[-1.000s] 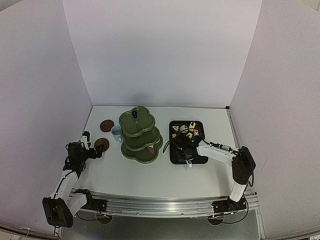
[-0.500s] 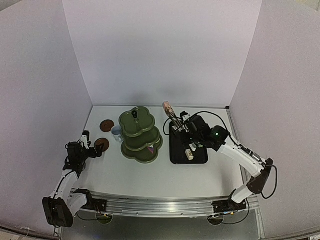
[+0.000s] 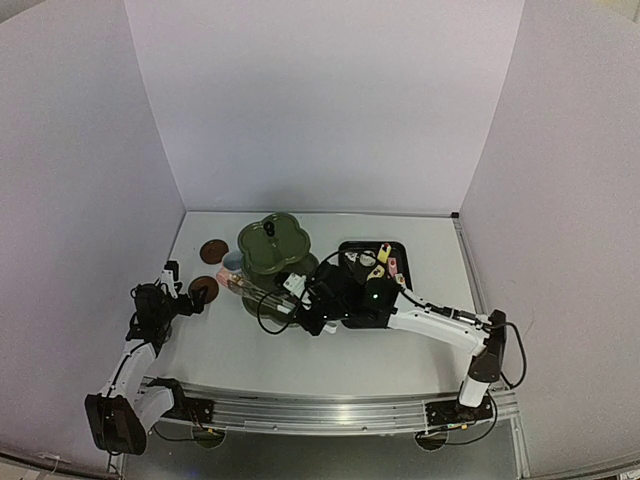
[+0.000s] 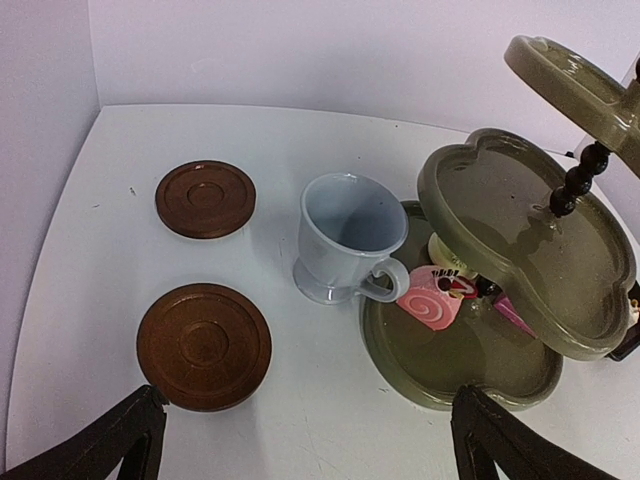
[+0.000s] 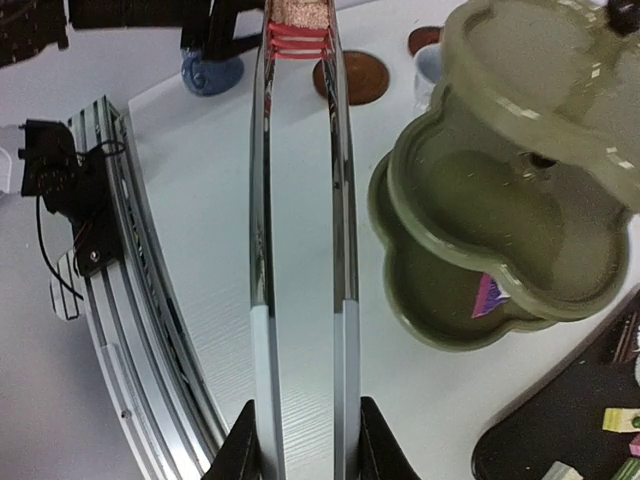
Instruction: Serve the afternoon tea
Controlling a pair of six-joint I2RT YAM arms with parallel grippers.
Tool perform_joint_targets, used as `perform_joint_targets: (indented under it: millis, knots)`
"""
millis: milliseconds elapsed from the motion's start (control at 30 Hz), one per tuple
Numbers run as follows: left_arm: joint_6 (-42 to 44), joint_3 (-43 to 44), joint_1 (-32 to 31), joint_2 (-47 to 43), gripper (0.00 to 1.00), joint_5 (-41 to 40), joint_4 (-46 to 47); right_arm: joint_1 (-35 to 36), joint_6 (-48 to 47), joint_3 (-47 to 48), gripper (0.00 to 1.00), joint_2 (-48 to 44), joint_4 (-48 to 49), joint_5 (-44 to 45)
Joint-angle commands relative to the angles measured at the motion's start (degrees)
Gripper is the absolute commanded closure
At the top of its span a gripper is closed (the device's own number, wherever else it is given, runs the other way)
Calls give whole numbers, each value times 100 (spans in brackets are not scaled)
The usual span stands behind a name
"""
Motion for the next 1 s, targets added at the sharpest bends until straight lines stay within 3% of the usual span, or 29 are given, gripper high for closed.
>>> perform_joint_targets:
  millis: [0,400,967]
  knots:
    - [-44,80,20,-71,0,-24,118,185,-143,36,100,378,238,-389]
    - [23,44,16,-81,0,-30,116,213,-148,-638,100,853,-106,707]
    - [45,48,17,-81,0,-16,86,-215,52,-115,100,1652,-302,1300]
